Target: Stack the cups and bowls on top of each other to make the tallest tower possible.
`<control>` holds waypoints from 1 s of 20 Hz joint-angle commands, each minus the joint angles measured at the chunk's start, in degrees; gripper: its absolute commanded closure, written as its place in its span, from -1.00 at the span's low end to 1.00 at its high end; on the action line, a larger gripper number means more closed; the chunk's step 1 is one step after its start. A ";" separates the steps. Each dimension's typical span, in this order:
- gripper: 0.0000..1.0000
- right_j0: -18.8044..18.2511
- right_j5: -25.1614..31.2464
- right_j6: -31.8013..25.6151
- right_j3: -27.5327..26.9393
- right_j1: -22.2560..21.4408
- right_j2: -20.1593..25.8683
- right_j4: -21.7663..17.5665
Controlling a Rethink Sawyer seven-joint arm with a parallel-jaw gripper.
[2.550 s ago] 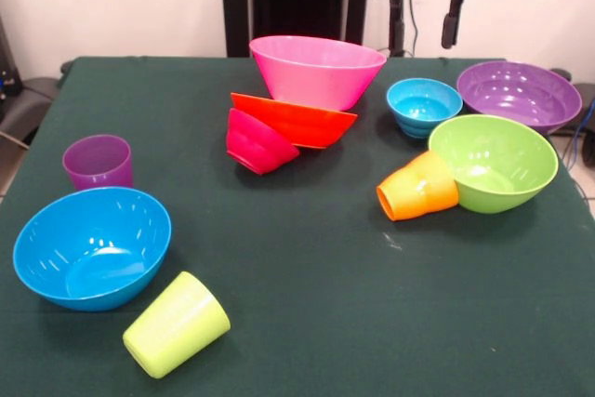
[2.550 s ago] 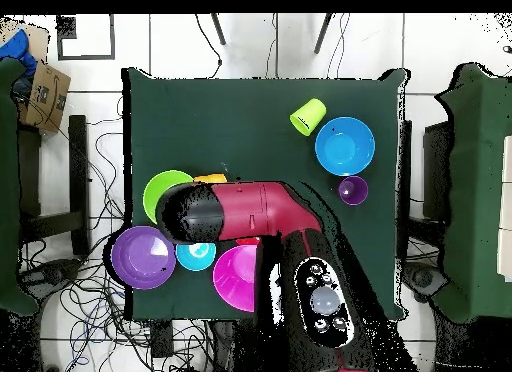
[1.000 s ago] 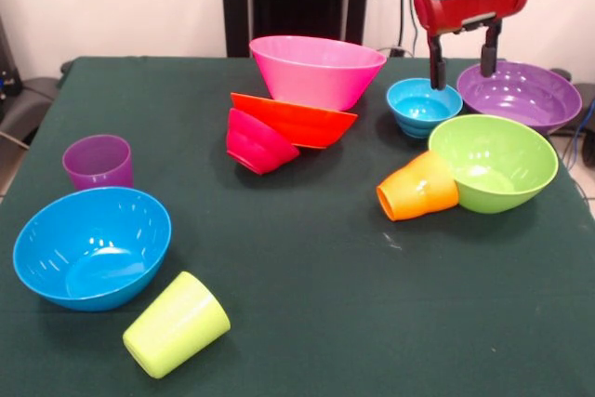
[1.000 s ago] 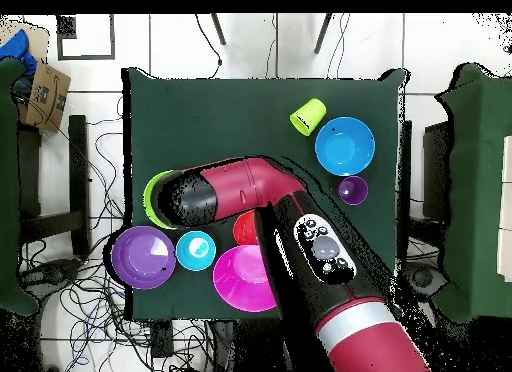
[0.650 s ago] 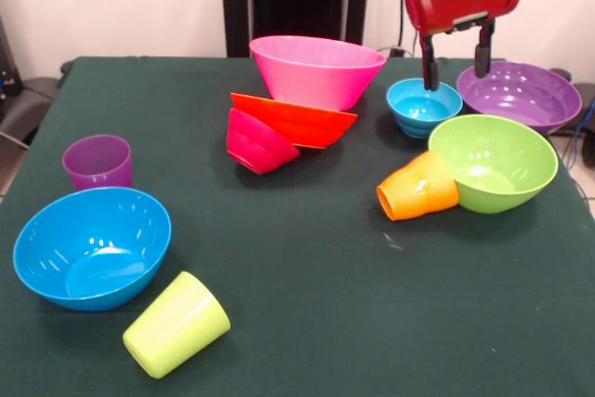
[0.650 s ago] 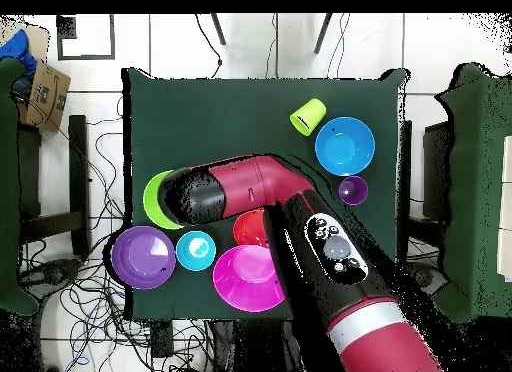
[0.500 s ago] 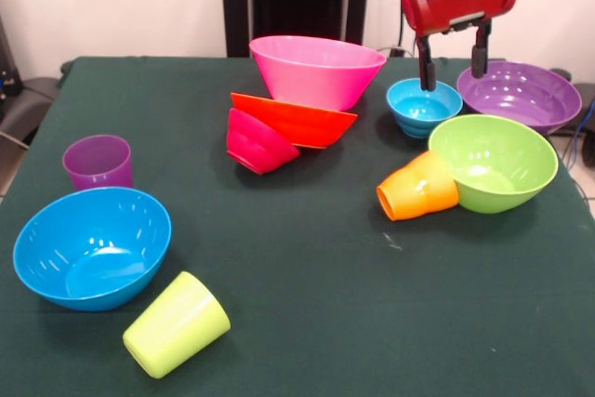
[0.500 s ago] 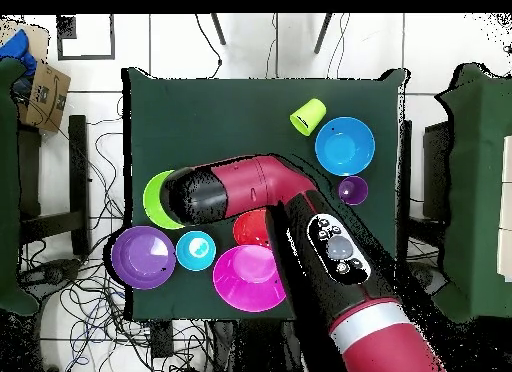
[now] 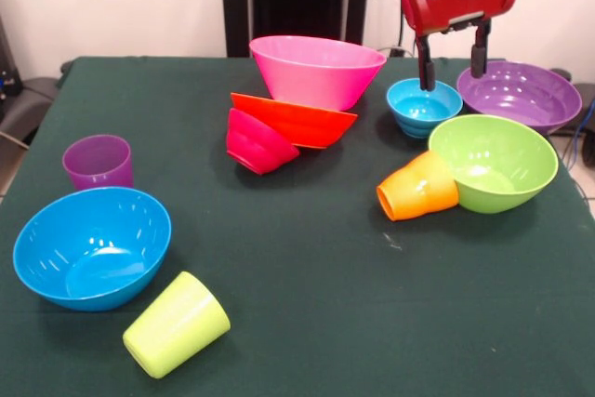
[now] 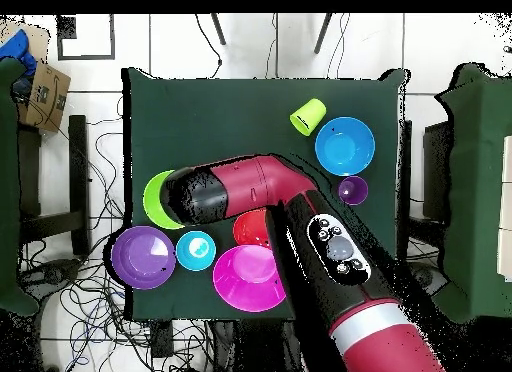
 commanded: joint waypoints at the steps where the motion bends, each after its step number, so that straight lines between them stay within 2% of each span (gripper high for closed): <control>1: -1.00 0.52 2.36 -2.70 0.99 -0.93 -0.52 -3.40; 11: -1.00 2.48 4.19 -0.76 1.38 -0.99 -3.53 -4.91; 16: -1.00 5.22 1.70 5.81 2.72 -2.73 -7.98 -4.81; 20: -1.00 6.52 -0.03 10.19 2.38 -2.65 -11.19 -2.46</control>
